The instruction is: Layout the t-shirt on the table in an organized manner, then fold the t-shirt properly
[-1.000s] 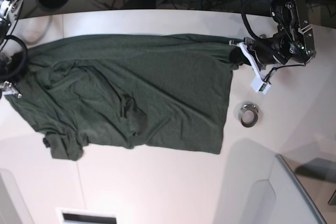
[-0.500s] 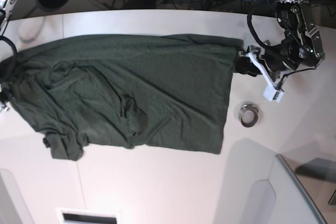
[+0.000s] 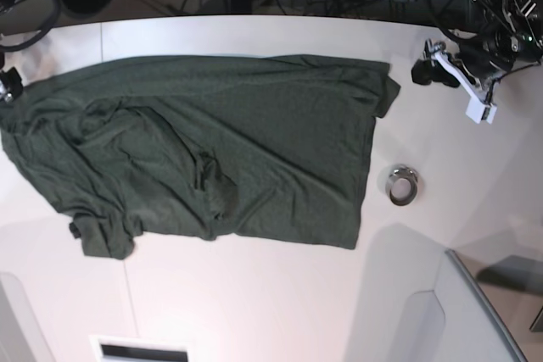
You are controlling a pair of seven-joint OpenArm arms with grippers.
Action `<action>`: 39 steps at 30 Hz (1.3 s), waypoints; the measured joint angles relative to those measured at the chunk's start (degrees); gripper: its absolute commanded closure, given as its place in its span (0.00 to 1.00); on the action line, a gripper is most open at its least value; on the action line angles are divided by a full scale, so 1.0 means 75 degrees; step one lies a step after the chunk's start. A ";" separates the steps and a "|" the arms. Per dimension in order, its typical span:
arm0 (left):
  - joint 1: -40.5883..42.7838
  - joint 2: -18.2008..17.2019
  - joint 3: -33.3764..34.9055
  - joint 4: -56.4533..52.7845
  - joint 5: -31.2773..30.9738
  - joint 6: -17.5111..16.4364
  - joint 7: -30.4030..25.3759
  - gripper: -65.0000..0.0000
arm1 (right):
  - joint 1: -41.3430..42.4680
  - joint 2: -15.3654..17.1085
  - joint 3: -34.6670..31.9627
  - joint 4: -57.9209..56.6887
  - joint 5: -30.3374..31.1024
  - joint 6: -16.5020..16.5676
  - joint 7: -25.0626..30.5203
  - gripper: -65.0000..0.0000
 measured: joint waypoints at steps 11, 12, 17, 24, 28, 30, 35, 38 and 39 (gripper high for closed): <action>0.1451 0.0029 0.0052 -0.0032 -0.0023 0.0006 -0.1903 0.40 | 0.0297 0.0493 0.0117 -0.2285 0.0239 0.0125 0.1166 0.34; 0.1460 0.0093 0.0026 -0.0032 -0.0017 0.0009 -0.1926 0.40 | 0.0379 0.0545 0.0119 -0.2489 0.0239 0.0134 0.1320 0.34; 0.1408 0.0548 0.0227 -0.0571 -0.0006 0.0012 -0.2002 0.40 | 0.0688 0.0915 0.0189 -0.3465 0.0388 0.1075 0.1664 0.34; 0.1609 0.0513 0.1466 -0.1204 -0.0184 -0.0009 -0.3468 0.40 | 0.1151 0.1259 0.0187 -0.4319 0.0475 0.1236 0.1792 0.34; 0.1629 0.0504 0.1542 -0.1612 -0.0443 -0.0210 -0.3797 0.40 | 0.1338 0.1300 0.0184 -0.4648 0.0533 0.1268 0.2034 0.37; 0.1547 0.0504 0.1507 -0.1789 -0.0542 -0.0248 -0.3885 0.40 | 0.1364 0.1317 0.0184 -0.4762 0.0530 0.1265 0.2072 0.50; 0.1329 0.0629 0.1475 -0.1877 -0.0522 -0.0262 -0.3893 0.40 | 0.1326 0.1212 0.0184 -0.4893 0.0498 0.1209 0.1953 1.00; 0.1236 0.0656 0.1483 -0.1877 -0.0487 -0.0262 -0.3853 0.40 | 0.1332 0.1212 0.0184 -0.4893 0.0527 0.1207 0.1859 0.99; 0.1227 0.0659 0.1483 -0.1874 -0.0469 -0.0262 -0.3841 0.40 | 0.1332 0.1215 0.0184 -0.4893 0.0525 0.1207 0.1851 0.99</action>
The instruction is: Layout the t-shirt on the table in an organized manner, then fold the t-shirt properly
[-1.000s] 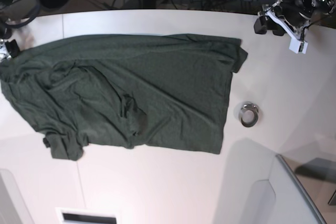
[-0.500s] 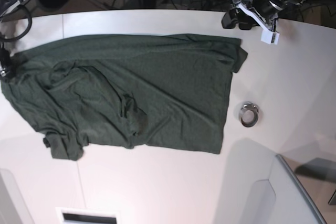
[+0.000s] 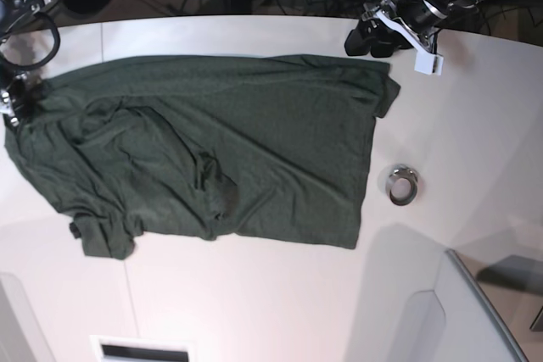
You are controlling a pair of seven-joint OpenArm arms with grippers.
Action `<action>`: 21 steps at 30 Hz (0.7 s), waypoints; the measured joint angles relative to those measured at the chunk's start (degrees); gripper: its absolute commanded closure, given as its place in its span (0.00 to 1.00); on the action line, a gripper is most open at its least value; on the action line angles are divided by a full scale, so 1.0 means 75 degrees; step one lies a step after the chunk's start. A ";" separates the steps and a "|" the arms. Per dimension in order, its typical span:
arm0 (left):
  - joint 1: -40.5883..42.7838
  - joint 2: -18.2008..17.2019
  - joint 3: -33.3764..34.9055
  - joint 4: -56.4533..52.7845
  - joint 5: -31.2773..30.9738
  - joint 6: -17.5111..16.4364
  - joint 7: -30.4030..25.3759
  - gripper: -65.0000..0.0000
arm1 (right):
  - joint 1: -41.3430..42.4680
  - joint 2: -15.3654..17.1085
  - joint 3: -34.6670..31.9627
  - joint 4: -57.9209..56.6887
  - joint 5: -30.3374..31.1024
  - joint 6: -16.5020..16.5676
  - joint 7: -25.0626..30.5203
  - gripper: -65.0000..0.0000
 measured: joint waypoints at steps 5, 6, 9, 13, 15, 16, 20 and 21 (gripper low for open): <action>-0.0009 0.0079 -0.0414 0.0399 0.0233 0.0154 0.0286 0.40 | -0.0006 0.0006 -0.0052 0.0000 -0.0003 -0.0003 -0.0012 0.97; 0.0017 0.0058 -0.0513 0.0539 0.0376 0.0181 0.0318 0.40 | -0.0009 0.0020 -0.0070 0.0003 0.0000 -0.0006 -0.0029 0.94; 0.0117 -0.0012 -0.0635 0.0924 0.0548 0.0341 0.0440 0.40 | -0.0122 0.0117 -0.0612 0.0323 0.0114 0.0000 -0.0606 0.63; 0.0149 -0.0023 -0.0606 0.1107 0.0487 0.0309 0.0414 0.41 | -0.0580 -0.0198 -0.0982 0.1906 -0.0370 -0.0254 -0.1064 0.46; 0.0213 -0.0125 -0.0597 0.1102 0.0487 0.0291 0.0443 0.44 | -0.1195 -0.0557 -0.0968 0.2871 -0.0586 -0.0347 -0.1142 0.48; 0.0262 -0.0224 -0.0612 0.1102 0.0495 0.0291 0.0446 0.50 | -0.1486 -0.0723 -0.1008 0.3386 -0.0670 -0.0571 -0.1244 0.48; 0.0309 -0.0446 -0.0935 0.1326 0.0557 0.0294 0.0437 0.91 | -0.2299 -0.0822 -0.1909 0.5493 -0.0624 -0.1064 -0.0766 0.48; 0.0309 -0.0449 -0.1058 0.1440 0.0493 0.0294 0.0434 1.00 | -0.2486 -0.0755 -0.2294 0.5983 -0.0466 -0.0909 -0.0600 0.48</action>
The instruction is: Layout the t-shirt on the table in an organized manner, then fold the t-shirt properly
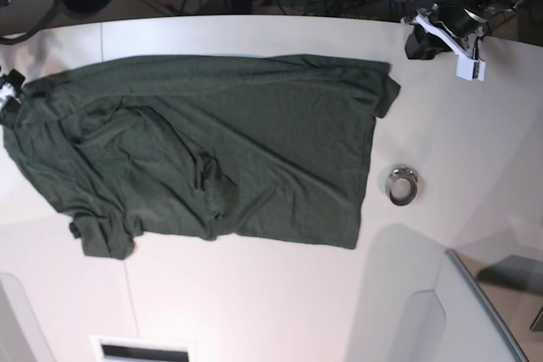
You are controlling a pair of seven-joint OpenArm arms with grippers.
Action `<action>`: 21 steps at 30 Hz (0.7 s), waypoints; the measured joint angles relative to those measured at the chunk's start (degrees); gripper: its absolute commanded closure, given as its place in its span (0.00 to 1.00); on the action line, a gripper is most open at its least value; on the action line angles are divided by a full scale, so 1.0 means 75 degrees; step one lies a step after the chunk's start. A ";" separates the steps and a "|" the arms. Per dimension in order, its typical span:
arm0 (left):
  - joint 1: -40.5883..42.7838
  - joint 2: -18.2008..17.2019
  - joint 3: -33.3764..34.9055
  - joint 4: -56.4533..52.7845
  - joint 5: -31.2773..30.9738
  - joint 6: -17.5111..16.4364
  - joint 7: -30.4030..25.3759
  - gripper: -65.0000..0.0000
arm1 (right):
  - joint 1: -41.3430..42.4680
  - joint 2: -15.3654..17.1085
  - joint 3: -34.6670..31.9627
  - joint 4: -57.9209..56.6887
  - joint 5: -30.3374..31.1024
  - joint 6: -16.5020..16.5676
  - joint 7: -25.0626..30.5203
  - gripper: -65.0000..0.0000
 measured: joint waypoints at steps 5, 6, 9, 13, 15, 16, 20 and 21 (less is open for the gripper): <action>-0.0111 -0.0189 -0.0291 0.0172 0.0731 0.0000 -0.0029 1.00 | -0.1221 0.0487 -0.2413 0.1323 -0.0090 0.0079 -0.0114 0.66; -0.0198 -0.0172 -0.0291 0.0163 0.1014 0.0000 0.0009 1.00 | -0.1329 0.0635 -0.2865 0.1437 -0.0114 0.0009 -0.0134 0.76; -0.0568 0.0093 -0.0274 0.0032 0.1754 -0.0003 0.0003 1.00 | -0.1174 0.0921 -0.3920 0.1606 0.0000 0.0038 -0.0017 1.00; -0.0941 0.0274 -0.0245 -0.0152 0.1886 -0.0009 0.0006 1.00 | -0.1192 0.0793 -0.3998 0.1617 -0.0064 0.0006 -0.0029 0.94; -0.0994 0.0286 -0.0294 -0.0280 0.1687 -0.0006 -0.0029 0.87 | -0.1230 0.0641 -0.3800 0.1597 -0.0105 -0.0015 -0.0090 0.94; -0.0997 0.0321 -0.0318 -0.0388 0.1539 -0.0003 -0.0032 0.78 | -0.1224 0.0592 -0.3689 0.1597 -0.0070 -0.0015 -0.0079 0.94; -0.0959 0.0361 -0.0318 -0.0921 0.0956 -0.0006 -0.0006 0.52 | -0.1174 0.0560 -0.3404 0.1594 -0.0047 0.0012 -0.0026 0.94; -0.0968 0.0358 -0.0315 -0.1058 0.0778 -0.0003 0.0009 0.48 | -0.1192 0.0580 -0.3375 0.1585 -0.0052 0.0009 -0.0026 0.94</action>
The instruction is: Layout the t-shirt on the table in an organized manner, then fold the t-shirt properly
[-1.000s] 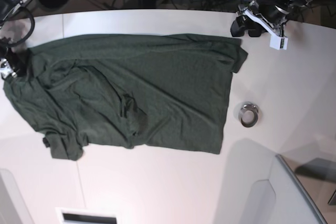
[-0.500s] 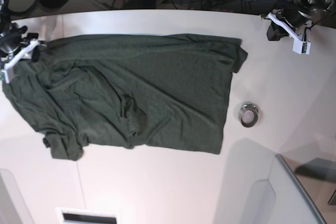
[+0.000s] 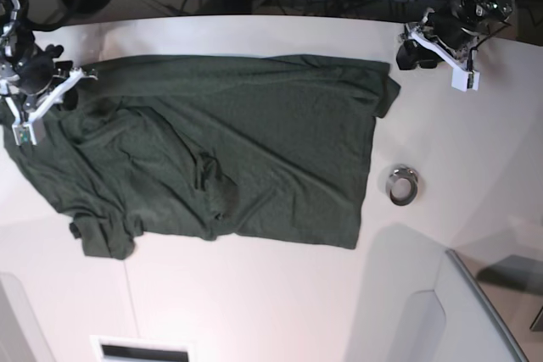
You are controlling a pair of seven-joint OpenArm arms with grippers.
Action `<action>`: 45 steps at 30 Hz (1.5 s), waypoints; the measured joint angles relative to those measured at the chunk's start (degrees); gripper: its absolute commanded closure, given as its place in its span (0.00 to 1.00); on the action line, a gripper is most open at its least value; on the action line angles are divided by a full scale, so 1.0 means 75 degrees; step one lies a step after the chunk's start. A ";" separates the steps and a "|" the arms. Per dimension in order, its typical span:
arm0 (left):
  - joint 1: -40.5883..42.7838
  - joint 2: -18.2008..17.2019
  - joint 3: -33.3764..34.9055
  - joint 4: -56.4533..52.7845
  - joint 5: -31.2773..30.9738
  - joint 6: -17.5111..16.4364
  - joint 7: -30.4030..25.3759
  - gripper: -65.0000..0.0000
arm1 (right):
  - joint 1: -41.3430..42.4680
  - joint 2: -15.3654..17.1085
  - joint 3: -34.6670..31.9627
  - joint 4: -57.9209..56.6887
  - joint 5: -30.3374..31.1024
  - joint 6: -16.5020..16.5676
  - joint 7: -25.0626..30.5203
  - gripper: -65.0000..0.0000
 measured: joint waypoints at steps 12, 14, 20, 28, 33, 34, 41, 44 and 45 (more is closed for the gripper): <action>-0.0962 -0.0029 0.0026 -0.0973 -0.0245 -0.0009 -0.0134 0.46 | -0.0003 0.0023 0.0003 -0.0026 0.0026 0.0003 -0.0006 0.94; -0.1081 -0.0020 0.0035 -0.1090 -0.0251 -0.0009 -0.0184 0.46 | 0.0000 0.0026 0.0003 -0.0026 0.0029 0.0003 -0.0003 0.94; -0.1195 -0.0070 0.0277 -0.1291 -0.0306 -0.0064 -0.0271 0.46 | 0.0000 0.0026 0.0003 -0.0026 0.0029 0.0003 -0.0003 0.94; -0.1236 -0.0020 0.0574 -0.1297 -0.0309 -0.0090 -0.0262 0.60 | 0.0000 0.0023 0.0003 -0.0026 0.0029 0.0003 -0.0003 0.94; -0.1148 -0.0023 0.0519 -0.1282 -0.0256 -0.0061 -0.0187 0.86 | 0.0003 0.0026 0.0003 -0.0029 0.0029 0.0003 -0.0003 0.94; -0.1145 -0.0020 0.0519 -0.1282 -0.0265 -0.0061 -0.0175 0.87 | 0.0003 0.0026 0.0003 -0.0029 0.0029 0.0003 -0.0003 0.94; -0.1137 -0.0015 0.0522 -0.1105 -0.0181 -0.0052 0.0006 0.89 | 0.0128 0.0029 0.0003 -0.0443 0.0032 0.0003 0.0006 0.94; -0.1035 0.0012 0.0527 -0.0481 -0.0146 0.0023 0.0178 1.00 | 0.0117 0.0023 0.0003 -0.0536 0.0029 0.0003 -0.0006 0.94; -0.1020 0.0012 0.0525 -0.0239 -0.0181 -0.0003 0.0452 1.00 | 0.0114 0.0029 0.0003 -0.0536 0.0029 0.0003 -0.0003 0.94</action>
